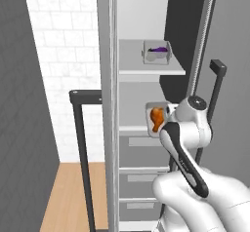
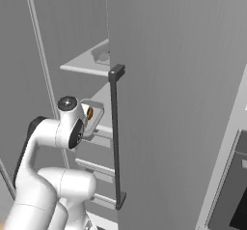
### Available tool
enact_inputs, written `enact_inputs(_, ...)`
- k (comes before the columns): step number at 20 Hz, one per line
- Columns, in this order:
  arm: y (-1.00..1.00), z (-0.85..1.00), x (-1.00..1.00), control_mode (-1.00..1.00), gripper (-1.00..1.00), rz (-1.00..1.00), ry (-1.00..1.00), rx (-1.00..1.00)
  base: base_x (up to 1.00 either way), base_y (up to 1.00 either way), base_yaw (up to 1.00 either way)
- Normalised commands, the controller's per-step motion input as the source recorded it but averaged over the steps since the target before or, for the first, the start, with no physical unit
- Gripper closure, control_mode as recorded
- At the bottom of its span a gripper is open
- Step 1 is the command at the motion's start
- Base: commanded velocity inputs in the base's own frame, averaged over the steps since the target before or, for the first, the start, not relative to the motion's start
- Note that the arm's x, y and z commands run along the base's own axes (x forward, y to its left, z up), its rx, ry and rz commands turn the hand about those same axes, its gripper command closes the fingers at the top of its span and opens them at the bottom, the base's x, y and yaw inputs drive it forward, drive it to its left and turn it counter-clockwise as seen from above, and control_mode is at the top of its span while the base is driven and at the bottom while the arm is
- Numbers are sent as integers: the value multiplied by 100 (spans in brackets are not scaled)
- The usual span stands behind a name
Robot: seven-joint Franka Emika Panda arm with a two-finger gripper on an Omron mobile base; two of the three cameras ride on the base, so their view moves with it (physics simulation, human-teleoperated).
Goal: Take the meat container that has the chicken drumstick and place it on the second highest rack of the freezer. Then take the vegetable container that has the garlic and eggplant and place it on the highest rack of the freezer.
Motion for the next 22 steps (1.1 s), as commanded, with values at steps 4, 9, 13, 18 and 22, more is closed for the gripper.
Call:
enact_inputs(4, 0, -5, 76, -100, 100, 0, 3, 0, 0, 0, 0)
enact_inputs(9, 0, -8, 74, -100, 100, -4, 6, 0, 0, 0, 0)
enact_inputs(13, 0, -3, 70, -100, 100, -8, 10, 0, 0, 0, 0)
enact_inputs(18, -5, -5, 64, -100, 100, -7, 9, 0, 0, 0, 0)
enact_inputs(22, -14, -33, 65, -100, 100, -5, 1, 0, 0, 0, 0)
